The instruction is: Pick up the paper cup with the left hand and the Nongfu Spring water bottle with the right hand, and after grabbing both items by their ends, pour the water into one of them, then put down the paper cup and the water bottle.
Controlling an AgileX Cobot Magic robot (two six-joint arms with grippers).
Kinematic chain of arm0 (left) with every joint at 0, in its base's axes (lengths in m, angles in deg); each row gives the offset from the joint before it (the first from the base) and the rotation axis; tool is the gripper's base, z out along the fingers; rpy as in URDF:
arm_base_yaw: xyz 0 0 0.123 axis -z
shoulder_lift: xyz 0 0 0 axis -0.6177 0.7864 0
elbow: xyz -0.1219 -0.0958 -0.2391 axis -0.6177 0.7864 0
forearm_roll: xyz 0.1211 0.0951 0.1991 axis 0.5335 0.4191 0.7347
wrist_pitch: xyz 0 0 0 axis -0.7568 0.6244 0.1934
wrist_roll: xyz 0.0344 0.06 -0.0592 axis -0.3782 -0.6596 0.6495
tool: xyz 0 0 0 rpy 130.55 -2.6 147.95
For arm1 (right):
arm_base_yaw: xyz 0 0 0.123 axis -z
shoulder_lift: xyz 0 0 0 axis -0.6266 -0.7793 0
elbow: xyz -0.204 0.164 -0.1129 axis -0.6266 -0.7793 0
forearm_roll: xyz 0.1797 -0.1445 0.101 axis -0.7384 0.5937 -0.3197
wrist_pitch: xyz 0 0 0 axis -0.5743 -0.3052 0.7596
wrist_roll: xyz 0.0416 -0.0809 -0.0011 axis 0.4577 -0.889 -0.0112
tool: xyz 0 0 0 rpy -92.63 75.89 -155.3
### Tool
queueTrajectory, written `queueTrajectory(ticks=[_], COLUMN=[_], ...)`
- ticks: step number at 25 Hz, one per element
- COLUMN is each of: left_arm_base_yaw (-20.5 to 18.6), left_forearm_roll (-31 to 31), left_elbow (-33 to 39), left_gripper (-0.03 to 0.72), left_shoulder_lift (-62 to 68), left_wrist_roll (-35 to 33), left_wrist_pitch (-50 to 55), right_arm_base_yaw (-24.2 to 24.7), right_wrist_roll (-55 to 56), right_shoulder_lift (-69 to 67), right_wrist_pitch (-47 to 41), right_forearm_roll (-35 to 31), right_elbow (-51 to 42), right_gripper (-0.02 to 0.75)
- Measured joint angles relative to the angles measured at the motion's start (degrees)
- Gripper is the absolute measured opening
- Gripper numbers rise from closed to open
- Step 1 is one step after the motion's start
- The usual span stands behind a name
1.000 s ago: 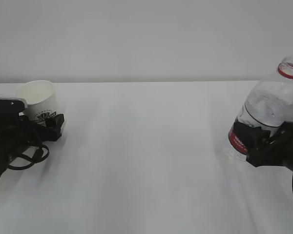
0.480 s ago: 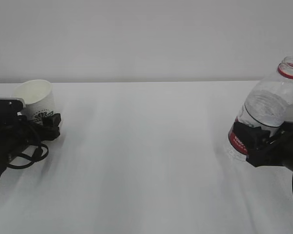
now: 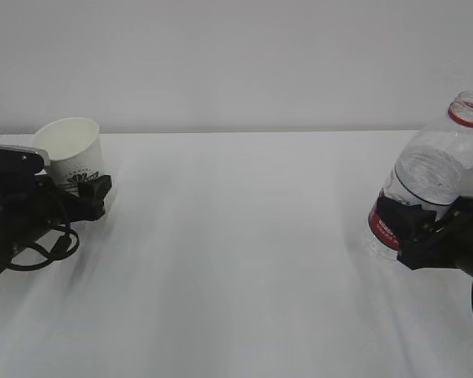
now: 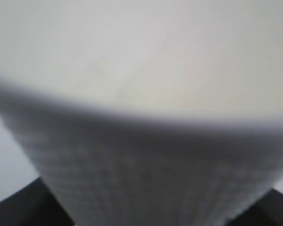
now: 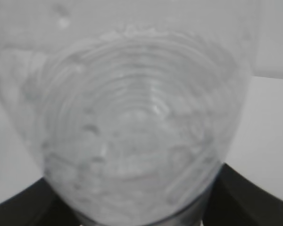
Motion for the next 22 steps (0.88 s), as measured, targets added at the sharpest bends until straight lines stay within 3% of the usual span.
queueTrajectory(ticks=[13, 22], left_arm_base_yaw=[0.1, 0.2], left_forearm_roll=[9.9, 20.7], left_elbow=[4.4, 5.9], left_gripper=[0.564, 0.564], left_shoulder_lift=[-4.9, -5.1], left_wrist_roll=[1.3, 7.0], left_wrist_pitch=[0.0, 0.0], right_arm_base_yaw=[0.0, 0.0], right_wrist_roll=[0.0, 0.0], right_shoulder_lift=[0.0, 0.0], right_wrist_pitch=[0.0, 0.0], right_forearm_roll=[0.0, 0.0], right_elbow=[0.0, 0.0], right_gripper=[0.483, 0.482])
